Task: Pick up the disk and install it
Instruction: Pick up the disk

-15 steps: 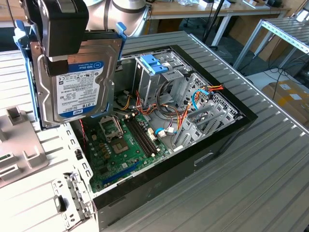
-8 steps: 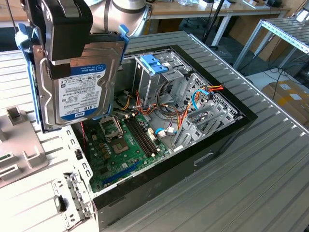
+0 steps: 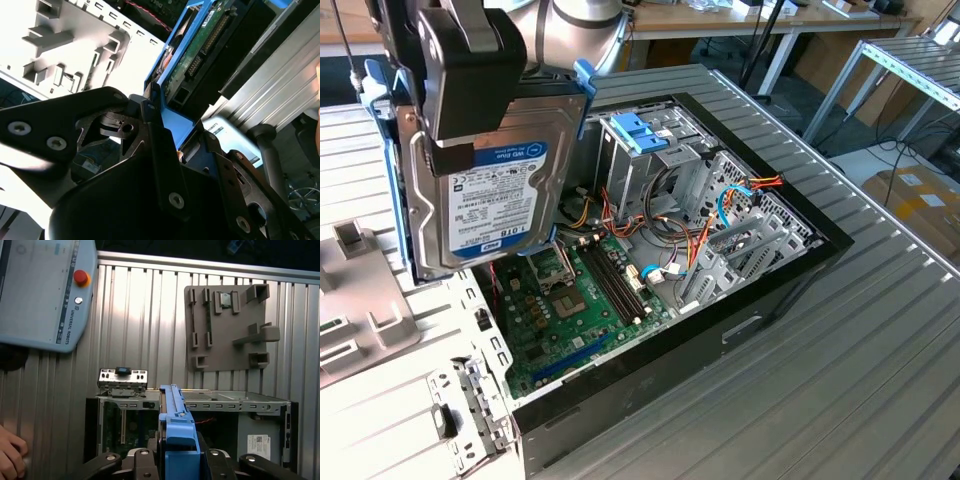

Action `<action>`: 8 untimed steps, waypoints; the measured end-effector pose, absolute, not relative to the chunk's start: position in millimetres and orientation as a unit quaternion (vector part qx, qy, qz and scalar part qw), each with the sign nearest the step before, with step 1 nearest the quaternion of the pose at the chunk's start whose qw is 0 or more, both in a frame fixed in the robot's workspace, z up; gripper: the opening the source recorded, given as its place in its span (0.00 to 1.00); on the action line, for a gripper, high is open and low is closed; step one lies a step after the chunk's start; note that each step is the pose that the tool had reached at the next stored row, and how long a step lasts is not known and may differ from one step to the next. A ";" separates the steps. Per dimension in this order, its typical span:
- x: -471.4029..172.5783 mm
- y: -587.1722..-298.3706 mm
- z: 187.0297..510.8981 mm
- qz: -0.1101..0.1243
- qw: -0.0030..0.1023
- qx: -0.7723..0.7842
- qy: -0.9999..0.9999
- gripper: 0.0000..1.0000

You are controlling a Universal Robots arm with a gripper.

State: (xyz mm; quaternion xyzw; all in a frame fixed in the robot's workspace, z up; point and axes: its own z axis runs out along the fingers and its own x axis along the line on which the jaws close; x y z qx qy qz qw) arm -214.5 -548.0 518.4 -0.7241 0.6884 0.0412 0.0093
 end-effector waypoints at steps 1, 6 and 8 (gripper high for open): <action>-214.3 -549.5 518.3 0.041 0.009 -0.724 0.688 0.37; -213.6 -554.0 517.9 0.041 0.009 -0.724 0.688 0.37; -213.3 -555.5 517.7 0.041 0.009 -0.724 0.688 0.37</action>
